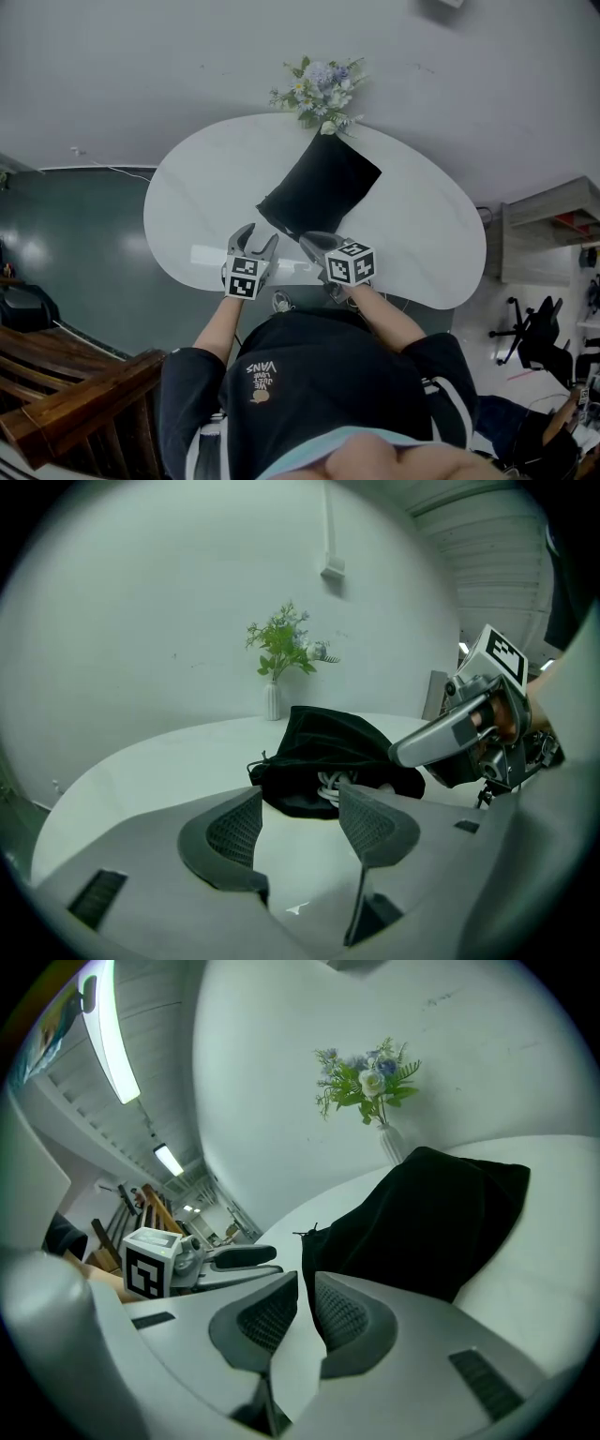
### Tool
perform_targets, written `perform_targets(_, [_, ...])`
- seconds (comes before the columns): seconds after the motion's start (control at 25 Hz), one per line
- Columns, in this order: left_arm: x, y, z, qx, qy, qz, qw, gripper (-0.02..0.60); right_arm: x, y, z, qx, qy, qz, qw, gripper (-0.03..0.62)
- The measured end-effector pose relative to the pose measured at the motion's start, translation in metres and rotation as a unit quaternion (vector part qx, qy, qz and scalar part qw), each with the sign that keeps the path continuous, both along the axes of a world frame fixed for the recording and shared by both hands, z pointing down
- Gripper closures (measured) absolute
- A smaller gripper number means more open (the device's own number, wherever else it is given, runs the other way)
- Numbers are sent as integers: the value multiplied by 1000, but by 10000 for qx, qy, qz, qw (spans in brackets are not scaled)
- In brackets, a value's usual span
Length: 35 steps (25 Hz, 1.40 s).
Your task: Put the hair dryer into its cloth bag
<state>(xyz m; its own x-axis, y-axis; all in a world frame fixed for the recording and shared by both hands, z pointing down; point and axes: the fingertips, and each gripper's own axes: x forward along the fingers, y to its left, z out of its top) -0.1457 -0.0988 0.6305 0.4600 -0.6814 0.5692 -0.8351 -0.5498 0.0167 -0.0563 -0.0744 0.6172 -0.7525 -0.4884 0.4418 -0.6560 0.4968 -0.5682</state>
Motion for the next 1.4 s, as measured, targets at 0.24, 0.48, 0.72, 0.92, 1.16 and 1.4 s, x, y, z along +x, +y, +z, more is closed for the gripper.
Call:
perform_targets(0.24, [-20,13,-13,105,176,-125,9997,314,-8,4,-8,94,-67,263,9996,545])
perform_targets(0.48, [-24,20,-32,260,372,-281,9986,314,-7,11,-24,255,-91,318,9991,545])
perform_targets(0.72, [-21,22,-58,491,610,-458,9959,333,9,7,-49,657,-119,491,9966,545])
perform_targets(0.92, [-17,25,-78,732,670,-648,9930,425,20,7,-69,879,-316,372,9949,546])
perform_targets(1.16, [-19,29,-105,1057,767,-989,9865,539,34,2,-80,881,-361,210,9952,548])
perform_targets(1.4, [-19,40,-117,1125,903,-1348,9803,561,49,3,-91,886,-436,149,9950,548])
